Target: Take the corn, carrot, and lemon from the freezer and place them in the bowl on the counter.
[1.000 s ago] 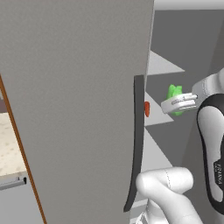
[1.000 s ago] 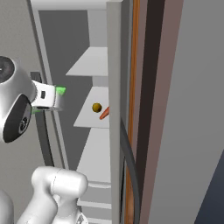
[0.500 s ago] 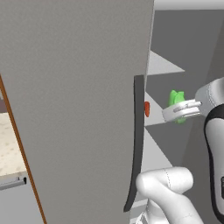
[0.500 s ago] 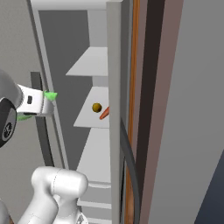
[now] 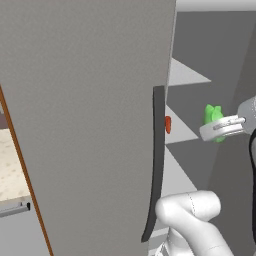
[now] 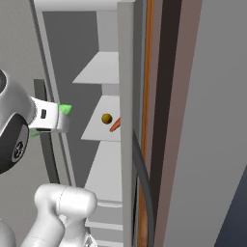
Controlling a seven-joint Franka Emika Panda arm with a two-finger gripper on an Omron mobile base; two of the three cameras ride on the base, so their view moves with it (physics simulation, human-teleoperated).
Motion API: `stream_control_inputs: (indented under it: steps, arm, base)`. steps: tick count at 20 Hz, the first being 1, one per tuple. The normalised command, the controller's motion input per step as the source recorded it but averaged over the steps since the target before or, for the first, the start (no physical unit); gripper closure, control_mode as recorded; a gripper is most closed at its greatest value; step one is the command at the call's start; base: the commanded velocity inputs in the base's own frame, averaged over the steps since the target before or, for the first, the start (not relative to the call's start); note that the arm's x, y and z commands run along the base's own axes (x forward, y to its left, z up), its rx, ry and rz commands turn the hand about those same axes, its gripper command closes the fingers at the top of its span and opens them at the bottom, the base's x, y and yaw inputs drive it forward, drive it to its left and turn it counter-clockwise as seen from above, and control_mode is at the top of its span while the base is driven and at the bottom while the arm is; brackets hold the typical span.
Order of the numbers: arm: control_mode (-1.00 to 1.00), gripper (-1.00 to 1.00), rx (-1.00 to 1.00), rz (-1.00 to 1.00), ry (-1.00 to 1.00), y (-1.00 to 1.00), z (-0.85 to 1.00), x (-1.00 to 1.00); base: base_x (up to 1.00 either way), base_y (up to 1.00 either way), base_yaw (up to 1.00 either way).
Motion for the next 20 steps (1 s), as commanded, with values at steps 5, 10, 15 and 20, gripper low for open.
stream_control_inputs:
  steps: [5,10,15,20]
  arm:
    - [-1.00,1.00,0.00,-0.01,0.00,-0.03,-0.02,0.00]
    - [1.00,1.00,0.00,0.00,0.00,0.00,0.00,0.00]
    - [1.00,1.00,0.00,0.00,0.00,0.00,0.00,0.00]
    - [1.00,1.00,0.00,0.00,0.00,0.00,0.00,0.00]
  base:
    - [0.00,0.00,0.00]
    - [-0.03,0.00,0.00]
    - [-0.65,0.03,0.00]
    - [-0.72,0.79,0.00]
